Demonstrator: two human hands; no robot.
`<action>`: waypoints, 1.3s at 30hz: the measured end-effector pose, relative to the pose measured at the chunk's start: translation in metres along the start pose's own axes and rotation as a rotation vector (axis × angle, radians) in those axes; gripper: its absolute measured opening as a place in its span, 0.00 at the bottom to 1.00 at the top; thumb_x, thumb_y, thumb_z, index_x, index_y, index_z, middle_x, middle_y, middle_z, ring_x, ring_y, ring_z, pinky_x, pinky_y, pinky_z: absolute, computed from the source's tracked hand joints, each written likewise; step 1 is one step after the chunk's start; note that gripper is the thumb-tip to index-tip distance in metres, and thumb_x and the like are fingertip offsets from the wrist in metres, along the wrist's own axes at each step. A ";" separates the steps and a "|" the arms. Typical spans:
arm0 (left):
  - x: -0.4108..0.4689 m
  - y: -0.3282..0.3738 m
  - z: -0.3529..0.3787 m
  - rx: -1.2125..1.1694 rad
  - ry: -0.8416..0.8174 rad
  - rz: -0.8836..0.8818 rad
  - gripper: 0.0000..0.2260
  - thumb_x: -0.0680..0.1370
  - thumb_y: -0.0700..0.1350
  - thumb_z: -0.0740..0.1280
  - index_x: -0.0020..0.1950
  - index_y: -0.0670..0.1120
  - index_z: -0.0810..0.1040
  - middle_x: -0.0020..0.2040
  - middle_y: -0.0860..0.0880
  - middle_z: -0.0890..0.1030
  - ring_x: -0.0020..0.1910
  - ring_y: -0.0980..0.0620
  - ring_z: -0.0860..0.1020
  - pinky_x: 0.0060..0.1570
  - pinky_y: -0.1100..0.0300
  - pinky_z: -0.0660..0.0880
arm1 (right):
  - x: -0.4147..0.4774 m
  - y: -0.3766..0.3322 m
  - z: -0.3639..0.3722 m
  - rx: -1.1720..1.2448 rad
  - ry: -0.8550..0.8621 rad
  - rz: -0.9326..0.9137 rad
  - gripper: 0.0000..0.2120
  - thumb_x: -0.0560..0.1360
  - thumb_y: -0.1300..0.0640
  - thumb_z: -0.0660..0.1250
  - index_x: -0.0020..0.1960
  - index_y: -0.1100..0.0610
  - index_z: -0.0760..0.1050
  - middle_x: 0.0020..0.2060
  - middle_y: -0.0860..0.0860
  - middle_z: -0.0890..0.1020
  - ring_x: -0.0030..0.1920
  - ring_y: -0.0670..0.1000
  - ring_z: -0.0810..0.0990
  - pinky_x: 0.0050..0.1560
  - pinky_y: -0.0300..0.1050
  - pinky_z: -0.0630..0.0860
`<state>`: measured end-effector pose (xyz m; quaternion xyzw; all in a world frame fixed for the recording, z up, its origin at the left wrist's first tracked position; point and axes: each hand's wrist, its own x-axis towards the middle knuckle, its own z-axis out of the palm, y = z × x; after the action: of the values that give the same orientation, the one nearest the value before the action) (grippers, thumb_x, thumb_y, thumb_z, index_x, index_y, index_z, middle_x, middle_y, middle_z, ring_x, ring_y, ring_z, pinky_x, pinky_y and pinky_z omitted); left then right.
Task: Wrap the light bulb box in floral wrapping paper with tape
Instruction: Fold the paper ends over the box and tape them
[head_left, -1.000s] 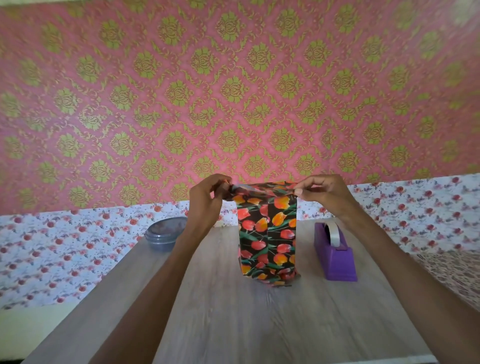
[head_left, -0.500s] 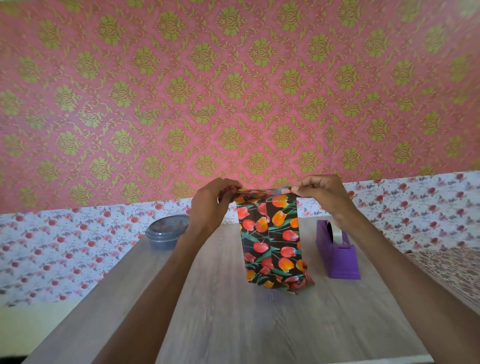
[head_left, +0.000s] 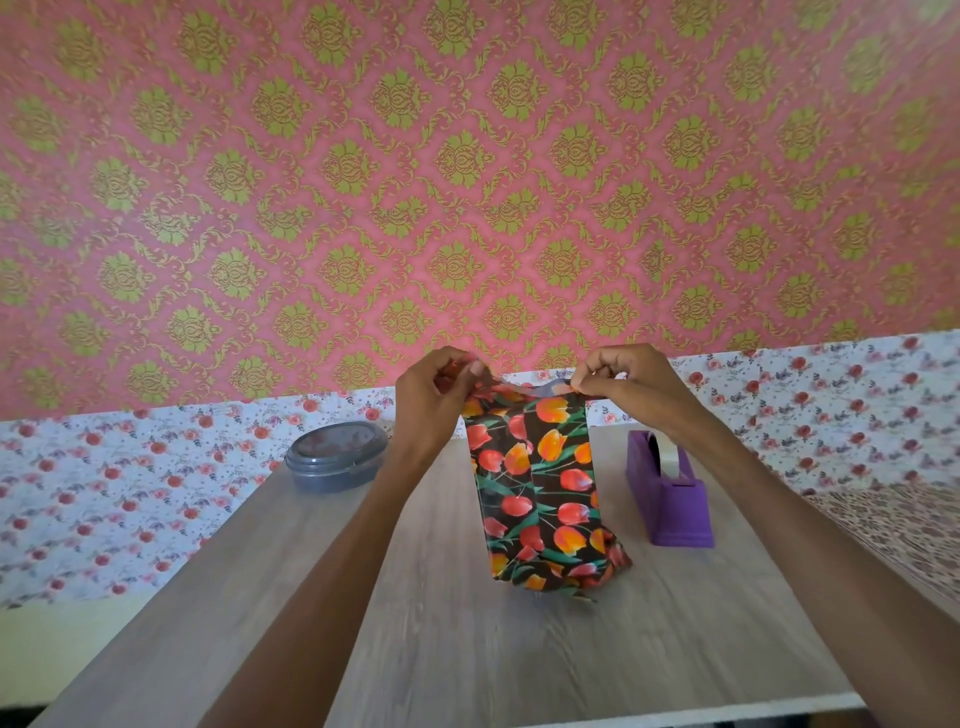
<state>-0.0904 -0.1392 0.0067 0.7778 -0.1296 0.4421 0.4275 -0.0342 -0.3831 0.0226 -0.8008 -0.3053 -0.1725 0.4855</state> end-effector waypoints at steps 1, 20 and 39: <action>-0.002 -0.001 0.002 -0.008 -0.010 -0.007 0.06 0.79 0.42 0.69 0.44 0.51 0.82 0.39 0.61 0.82 0.40 0.64 0.80 0.41 0.71 0.73 | 0.000 0.001 0.000 -0.028 -0.005 -0.009 0.04 0.72 0.57 0.73 0.39 0.49 0.83 0.36 0.57 0.83 0.42 0.58 0.81 0.52 0.57 0.78; -0.018 -0.022 0.021 0.193 -0.209 -0.111 0.06 0.78 0.39 0.69 0.46 0.49 0.82 0.42 0.52 0.84 0.43 0.53 0.82 0.48 0.51 0.80 | -0.006 0.031 -0.003 -0.039 -0.168 0.110 0.03 0.73 0.57 0.73 0.41 0.52 0.84 0.44 0.66 0.83 0.53 0.70 0.79 0.59 0.66 0.76; -0.036 -0.020 -0.002 -0.049 -0.239 -0.130 0.03 0.78 0.44 0.70 0.51 0.49 0.80 0.50 0.54 0.83 0.51 0.55 0.81 0.47 0.69 0.76 | -0.024 0.024 -0.013 -0.060 -0.169 -0.089 0.04 0.80 0.58 0.66 0.47 0.56 0.78 0.46 0.53 0.83 0.53 0.50 0.81 0.56 0.49 0.76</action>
<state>-0.1001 -0.1320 -0.0324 0.8209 -0.1397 0.3145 0.4558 -0.0365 -0.4111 -0.0014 -0.8124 -0.3752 -0.1348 0.4255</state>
